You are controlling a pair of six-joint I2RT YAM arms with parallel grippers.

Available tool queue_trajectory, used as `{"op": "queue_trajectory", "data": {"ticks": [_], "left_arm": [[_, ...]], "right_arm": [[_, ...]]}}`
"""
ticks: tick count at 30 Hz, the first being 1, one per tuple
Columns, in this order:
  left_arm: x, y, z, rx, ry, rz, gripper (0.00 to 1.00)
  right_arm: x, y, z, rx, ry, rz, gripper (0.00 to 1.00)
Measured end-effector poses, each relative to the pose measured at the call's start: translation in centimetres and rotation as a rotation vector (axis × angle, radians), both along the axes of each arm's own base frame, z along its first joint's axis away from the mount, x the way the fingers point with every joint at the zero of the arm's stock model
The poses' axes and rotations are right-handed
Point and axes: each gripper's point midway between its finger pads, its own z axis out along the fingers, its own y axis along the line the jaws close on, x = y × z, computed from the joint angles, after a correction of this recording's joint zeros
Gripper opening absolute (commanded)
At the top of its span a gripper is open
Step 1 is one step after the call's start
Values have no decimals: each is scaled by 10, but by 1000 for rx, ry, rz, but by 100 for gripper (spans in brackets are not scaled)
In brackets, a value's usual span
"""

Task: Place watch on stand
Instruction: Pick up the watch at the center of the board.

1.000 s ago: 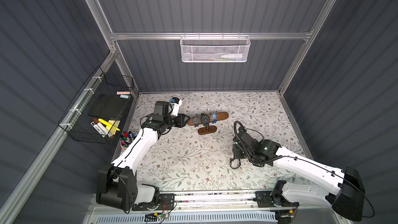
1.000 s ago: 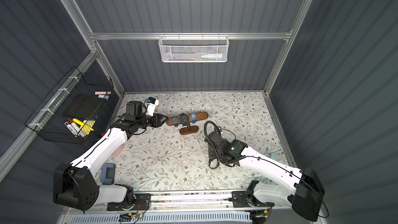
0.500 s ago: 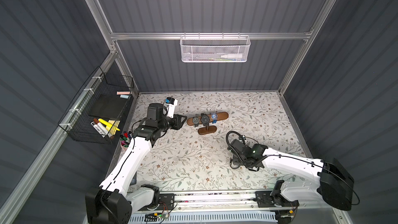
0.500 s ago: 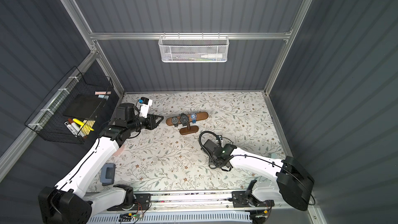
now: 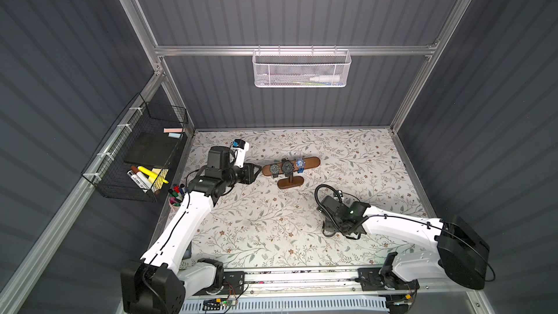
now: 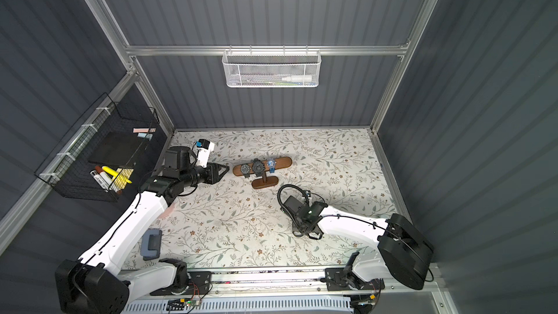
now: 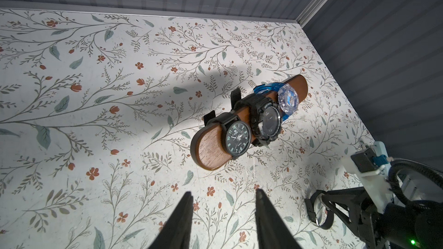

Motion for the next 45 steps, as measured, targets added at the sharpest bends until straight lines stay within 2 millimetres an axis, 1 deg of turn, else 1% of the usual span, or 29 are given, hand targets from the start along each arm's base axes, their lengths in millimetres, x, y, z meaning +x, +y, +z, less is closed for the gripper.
{"op": "queue_trajectory", "data": {"ticks": [4, 6, 11, 13, 16, 17, 21, 23, 26, 29, 32, 34, 36, 38, 40, 45], "left_arm": [[-1, 0, -2, 2, 10, 0, 43], [-1, 0, -3, 3, 14, 0, 43], [-2, 0, -3, 4, 17, 0, 43], [-2, 0, -3, 3, 17, 0, 43], [-2, 0, -3, 3, 18, 0, 42], [-2, 0, -3, 0, 20, 2, 42], [-2, 0, -3, -9, 25, 6, 42], [-2, -1, -2, -17, 29, 7, 41], [-3, -4, -1, -39, 39, 5, 40], [-5, -16, 4, -59, 32, -7, 40], [-13, -40, 8, -81, 29, -51, 40], [-21, -61, 14, -107, 25, -86, 40], [-29, -78, 19, -136, 23, -118, 40], [-35, -91, 23, -158, 21, -138, 41], [-39, -101, 25, -171, 24, -150, 42], [-44, -126, 17, -169, 56, -180, 43]], "right_arm": [[-1, -1, -5, -15, 15, 0, 27], [-2, -1, -6, -18, 20, 0, 23], [-3, -1, -7, -15, 26, 1, 22], [-4, -2, -8, -17, 29, 1, 18], [-5, -3, -10, -18, 33, -3, 3], [-5, -2, -9, -12, 34, -8, 0], [-6, -2, -8, -14, 36, 9, 0], [-4, -1, -3, -15, 26, 21, 0], [6, 6, 18, -4, -20, 60, 0], [27, 19, 51, 29, -89, 87, 0], [51, 28, 90, 61, -169, 108, 0], [66, 30, 113, 74, -221, 120, 0], [77, 30, 128, 78, -254, 130, 0], [84, 29, 139, 74, -279, 142, 0], [89, 28, 145, 67, -294, 157, 0], [93, 31, 144, 49, -302, 197, 0]]}}
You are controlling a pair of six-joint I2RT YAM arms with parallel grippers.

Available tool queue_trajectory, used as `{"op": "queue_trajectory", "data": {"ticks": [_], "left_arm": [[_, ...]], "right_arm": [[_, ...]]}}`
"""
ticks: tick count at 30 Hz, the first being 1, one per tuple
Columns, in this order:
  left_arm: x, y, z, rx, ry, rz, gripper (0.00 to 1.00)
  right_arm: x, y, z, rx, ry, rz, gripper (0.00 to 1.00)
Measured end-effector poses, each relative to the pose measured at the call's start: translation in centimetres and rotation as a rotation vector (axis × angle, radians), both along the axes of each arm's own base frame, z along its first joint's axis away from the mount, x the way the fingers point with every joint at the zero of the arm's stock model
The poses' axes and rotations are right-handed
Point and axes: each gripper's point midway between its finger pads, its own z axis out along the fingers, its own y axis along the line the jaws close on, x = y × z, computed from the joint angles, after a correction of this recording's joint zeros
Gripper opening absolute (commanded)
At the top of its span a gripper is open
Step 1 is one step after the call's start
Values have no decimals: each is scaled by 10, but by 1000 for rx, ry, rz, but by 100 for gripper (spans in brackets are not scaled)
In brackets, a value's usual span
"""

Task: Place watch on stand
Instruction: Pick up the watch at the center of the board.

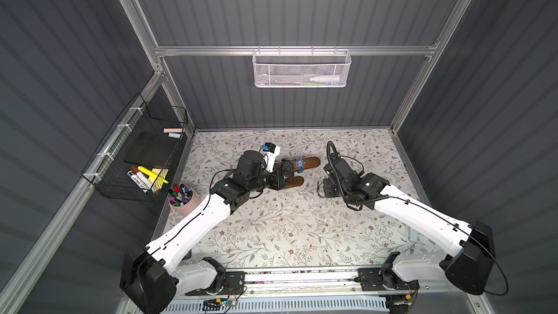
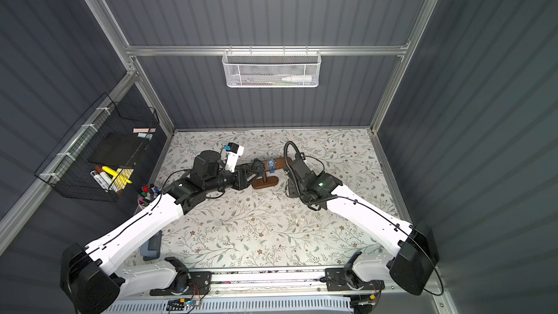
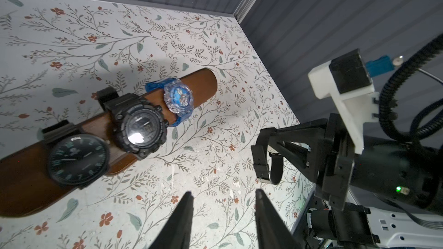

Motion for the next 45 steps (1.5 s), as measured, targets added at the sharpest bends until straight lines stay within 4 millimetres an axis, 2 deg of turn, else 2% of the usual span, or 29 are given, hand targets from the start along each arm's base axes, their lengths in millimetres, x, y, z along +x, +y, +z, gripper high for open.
{"op": "queue_trajectory", "data": {"ticks": [10, 24, 35, 42, 45], "left_arm": [[-7, -46, -17, 54, 21, -19, 47], [-10, -66, -44, 90, 81, -7, 44], [-13, -81, -38, 70, 68, -30, 43], [-7, -85, -53, 89, 88, -15, 37], [-5, -85, -55, 96, 88, -3, 31]], "right_arm": [[12, 14, 15, 5, -33, 35, 0], [14, 16, 18, 6, -46, 46, 0], [15, 16, 19, 10, -50, 46, 0], [14, 18, 19, 19, -46, 53, 0], [14, 19, 19, 22, -44, 56, 0]]}}
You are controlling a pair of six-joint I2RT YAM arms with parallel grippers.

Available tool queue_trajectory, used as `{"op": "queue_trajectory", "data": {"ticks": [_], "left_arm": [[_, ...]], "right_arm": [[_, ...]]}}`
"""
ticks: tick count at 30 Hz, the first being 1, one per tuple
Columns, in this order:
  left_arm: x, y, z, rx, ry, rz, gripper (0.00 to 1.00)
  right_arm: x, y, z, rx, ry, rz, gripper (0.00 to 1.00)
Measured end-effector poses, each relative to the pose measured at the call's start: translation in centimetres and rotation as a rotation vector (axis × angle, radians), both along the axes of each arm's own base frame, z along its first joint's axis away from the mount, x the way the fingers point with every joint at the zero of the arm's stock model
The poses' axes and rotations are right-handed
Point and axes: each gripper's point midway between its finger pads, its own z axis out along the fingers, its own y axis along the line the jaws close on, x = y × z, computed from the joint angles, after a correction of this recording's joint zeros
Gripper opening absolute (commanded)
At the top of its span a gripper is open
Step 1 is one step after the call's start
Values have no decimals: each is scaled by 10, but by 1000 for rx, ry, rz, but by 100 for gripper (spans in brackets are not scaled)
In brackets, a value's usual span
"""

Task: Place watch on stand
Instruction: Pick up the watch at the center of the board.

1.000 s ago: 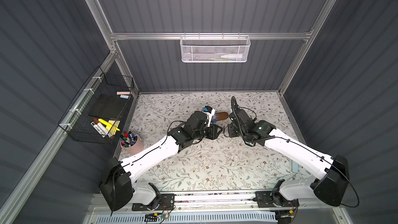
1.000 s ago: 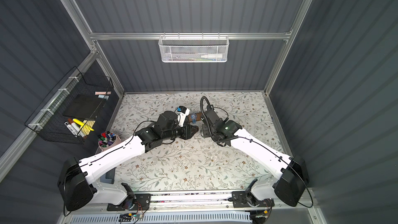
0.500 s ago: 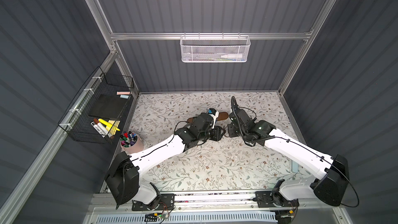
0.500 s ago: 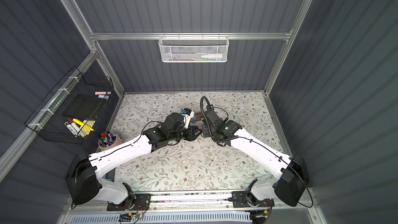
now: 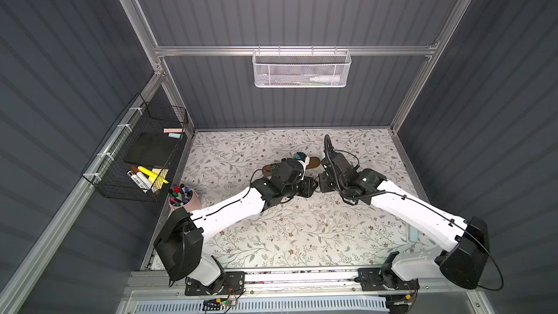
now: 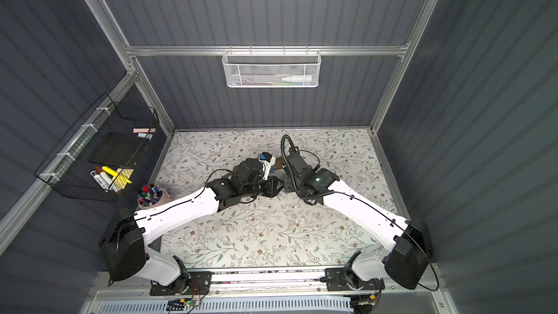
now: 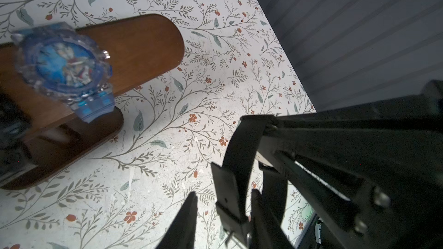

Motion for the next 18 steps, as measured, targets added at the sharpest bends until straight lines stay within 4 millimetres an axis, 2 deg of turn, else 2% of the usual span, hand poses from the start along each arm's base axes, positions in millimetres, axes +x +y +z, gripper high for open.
{"op": "queue_trajectory", "data": {"ticks": [5, 10, 13, 16, 18], "left_arm": [[5, -3, 3, -4, -7, 13, 22], [8, -5, -3, 8, 0, 18, 13], [9, -6, -6, 10, 1, 18, 7], [9, -6, -6, 11, 0, 18, 5], [10, -7, -5, 7, -5, 21, 5]], "right_arm": [[0, 1, 0, 3, 0, 1, 0], [-1, 1, 0, 10, -2, 3, 0], [-2, 1, -3, 13, 5, 5, 6], [-4, 1, -5, 17, 9, 9, 10], [-4, 1, -5, 23, 8, 10, 19]]}}
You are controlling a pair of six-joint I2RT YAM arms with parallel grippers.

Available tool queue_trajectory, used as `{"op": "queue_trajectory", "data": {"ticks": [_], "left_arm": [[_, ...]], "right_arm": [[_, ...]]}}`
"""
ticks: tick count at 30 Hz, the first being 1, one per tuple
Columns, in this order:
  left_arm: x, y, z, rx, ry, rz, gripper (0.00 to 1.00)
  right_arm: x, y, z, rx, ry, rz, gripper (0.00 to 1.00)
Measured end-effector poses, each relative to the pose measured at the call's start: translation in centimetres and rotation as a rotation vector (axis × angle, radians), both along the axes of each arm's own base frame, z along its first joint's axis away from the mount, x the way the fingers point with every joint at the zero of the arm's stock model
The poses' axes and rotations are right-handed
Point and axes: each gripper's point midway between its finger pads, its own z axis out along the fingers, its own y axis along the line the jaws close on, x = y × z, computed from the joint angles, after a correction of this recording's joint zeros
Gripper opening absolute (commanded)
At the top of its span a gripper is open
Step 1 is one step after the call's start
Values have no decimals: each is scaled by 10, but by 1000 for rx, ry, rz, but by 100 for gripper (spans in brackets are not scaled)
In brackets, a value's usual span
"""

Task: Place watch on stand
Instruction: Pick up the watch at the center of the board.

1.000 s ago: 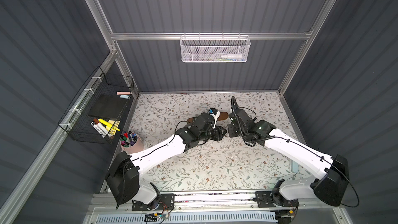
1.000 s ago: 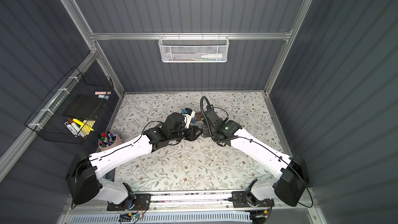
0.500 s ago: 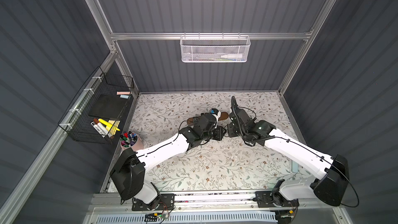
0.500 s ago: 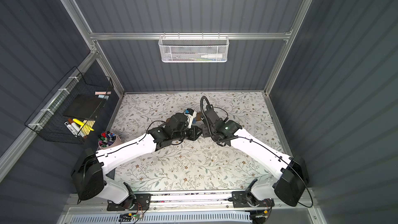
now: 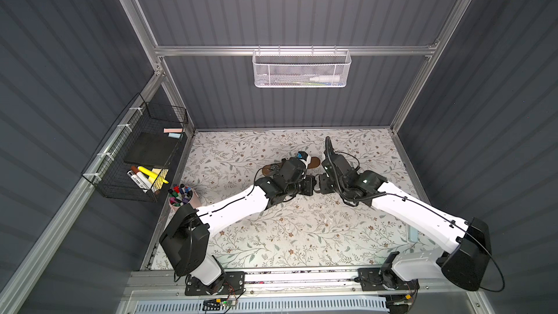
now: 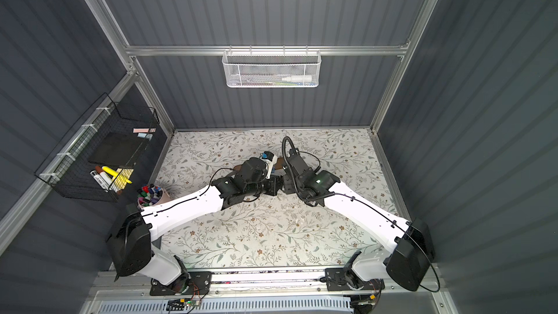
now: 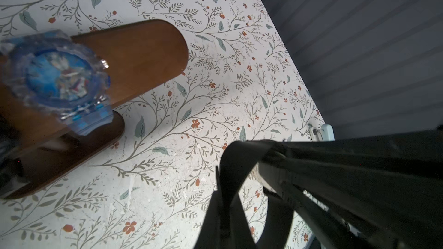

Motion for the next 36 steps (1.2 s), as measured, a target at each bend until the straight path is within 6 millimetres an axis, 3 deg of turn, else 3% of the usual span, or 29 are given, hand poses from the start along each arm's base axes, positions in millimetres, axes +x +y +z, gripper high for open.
{"op": "queue_trajectory", "data": {"ticks": [3, 5, 10, 15, 20, 24, 29, 36], "left_arm": [[2, 0, 1, -1, -8, 8, 4], [3, 1, 1, 1, -14, 14, 3], [6, 3, 2, 9, -29, 26, 1], [5, 2, 7, 14, -53, 2, 0], [-3, -2, 24, -12, -93, -74, 0], [-7, -6, 33, -37, -108, -122, 0], [-9, -8, 37, -55, -113, -149, 0], [-8, -4, 46, -67, -131, -145, 0]], "right_arm": [[-1, 1, 1, 19, 3, -4, 42], [-3, 2, 1, 26, 3, 6, 52], [-12, -1, 9, 74, -4, 18, 66], [-32, -20, 31, 206, -41, 38, 78], [-45, -38, 60, 467, -92, 104, 81], [-56, -23, 74, 574, -63, 225, 77], [-60, -2, 65, 615, 35, 312, 70], [-58, 1, 61, 623, 61, 319, 72]]}}
